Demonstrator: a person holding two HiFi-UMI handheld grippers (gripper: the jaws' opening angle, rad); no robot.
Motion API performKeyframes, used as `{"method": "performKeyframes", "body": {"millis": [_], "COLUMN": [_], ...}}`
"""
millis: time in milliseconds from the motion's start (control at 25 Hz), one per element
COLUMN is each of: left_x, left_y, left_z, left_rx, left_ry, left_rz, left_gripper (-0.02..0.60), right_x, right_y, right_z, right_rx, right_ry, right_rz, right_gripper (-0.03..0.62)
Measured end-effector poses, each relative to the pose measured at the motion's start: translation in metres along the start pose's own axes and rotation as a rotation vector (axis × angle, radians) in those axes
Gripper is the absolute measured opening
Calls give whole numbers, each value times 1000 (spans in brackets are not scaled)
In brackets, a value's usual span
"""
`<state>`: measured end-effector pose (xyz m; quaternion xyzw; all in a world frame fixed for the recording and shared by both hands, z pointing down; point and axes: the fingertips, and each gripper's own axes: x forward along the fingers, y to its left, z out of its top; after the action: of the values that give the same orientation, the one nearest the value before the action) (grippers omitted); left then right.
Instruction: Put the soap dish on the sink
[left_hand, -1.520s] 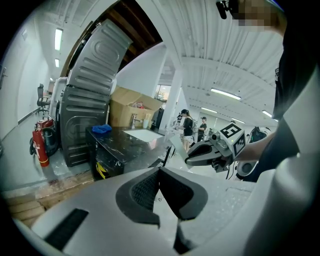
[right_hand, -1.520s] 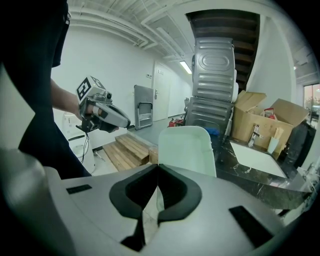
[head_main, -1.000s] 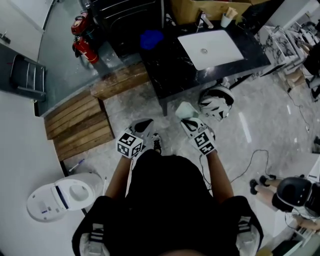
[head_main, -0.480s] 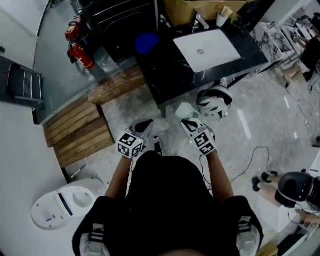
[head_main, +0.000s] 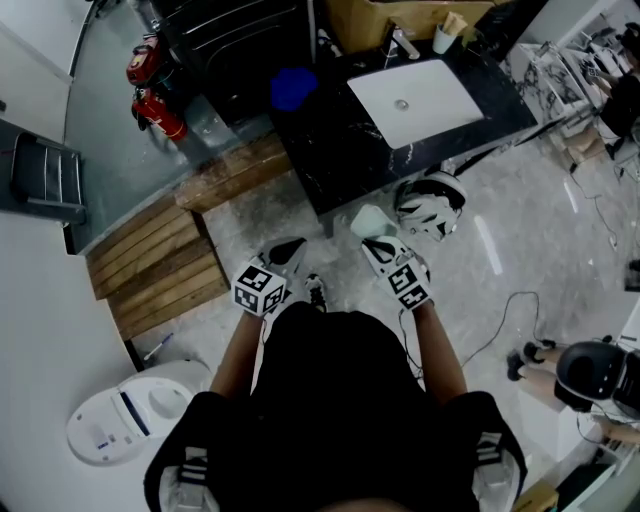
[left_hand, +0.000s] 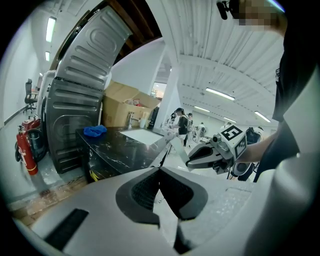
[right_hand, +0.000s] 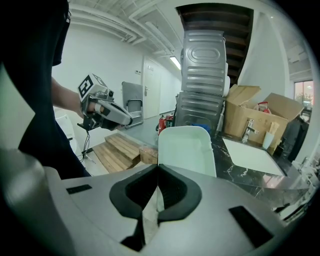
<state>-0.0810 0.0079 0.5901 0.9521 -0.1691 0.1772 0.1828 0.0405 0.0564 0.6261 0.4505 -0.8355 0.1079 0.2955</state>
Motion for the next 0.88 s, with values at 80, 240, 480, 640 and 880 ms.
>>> {"method": "performKeyframes", "body": {"millis": [80, 240, 480, 640, 880], "left_x": [2, 5, 5, 7, 7], "left_y": [3, 8, 22, 34, 47], "left_z": [2, 5, 6, 11, 16], "left_rx": [1, 3, 6, 12, 18], "left_ry": [-1, -2, 6, 3, 1], "left_rz": [-6, -18, -26, -32, -45], "left_gripper": [0, 0, 0, 0, 0], "right_x": [3, 10, 21, 30, 40], "right_y": [-2, -5, -10, -13, -15], "right_z": [1, 3, 6, 8, 16], "right_rx": [3, 9, 15, 21, 22], "right_ry": [2, 6, 11, 18, 18], "right_rz": [-2, -9, -18, -21, -31], "right_gripper": [-3, -3, -3, -3, -3]}}
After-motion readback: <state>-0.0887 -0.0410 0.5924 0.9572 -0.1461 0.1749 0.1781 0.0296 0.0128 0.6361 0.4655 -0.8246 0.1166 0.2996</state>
